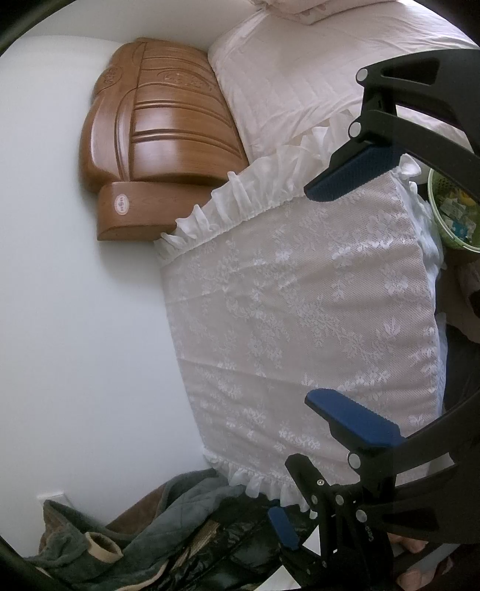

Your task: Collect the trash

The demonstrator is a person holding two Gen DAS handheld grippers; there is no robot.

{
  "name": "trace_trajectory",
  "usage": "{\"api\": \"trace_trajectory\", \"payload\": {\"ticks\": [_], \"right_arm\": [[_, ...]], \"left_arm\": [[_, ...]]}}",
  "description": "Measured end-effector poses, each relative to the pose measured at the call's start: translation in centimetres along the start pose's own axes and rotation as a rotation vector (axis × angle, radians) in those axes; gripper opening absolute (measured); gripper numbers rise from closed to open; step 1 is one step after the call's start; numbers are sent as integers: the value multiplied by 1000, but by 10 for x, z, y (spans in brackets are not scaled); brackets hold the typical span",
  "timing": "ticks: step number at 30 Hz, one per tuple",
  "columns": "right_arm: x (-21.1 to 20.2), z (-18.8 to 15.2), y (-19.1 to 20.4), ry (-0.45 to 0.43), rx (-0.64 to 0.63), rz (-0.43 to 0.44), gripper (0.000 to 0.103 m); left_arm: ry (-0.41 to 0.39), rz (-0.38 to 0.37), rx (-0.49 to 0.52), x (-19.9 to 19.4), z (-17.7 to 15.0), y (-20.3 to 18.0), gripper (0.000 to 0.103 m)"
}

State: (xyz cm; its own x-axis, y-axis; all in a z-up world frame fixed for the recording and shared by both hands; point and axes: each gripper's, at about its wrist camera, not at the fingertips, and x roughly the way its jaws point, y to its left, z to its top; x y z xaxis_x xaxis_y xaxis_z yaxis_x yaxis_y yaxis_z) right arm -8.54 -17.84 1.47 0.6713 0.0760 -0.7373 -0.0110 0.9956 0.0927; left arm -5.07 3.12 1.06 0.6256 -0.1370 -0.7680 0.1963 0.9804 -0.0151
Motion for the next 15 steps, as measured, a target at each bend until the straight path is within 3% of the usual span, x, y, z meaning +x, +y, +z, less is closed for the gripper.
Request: {"api": "trace_trajectory", "payload": {"ticks": [15], "right_arm": [[0,-1,0,1,-3,2,101]], "left_arm": [[1,-3,-2,0,-1,0,95]]}}
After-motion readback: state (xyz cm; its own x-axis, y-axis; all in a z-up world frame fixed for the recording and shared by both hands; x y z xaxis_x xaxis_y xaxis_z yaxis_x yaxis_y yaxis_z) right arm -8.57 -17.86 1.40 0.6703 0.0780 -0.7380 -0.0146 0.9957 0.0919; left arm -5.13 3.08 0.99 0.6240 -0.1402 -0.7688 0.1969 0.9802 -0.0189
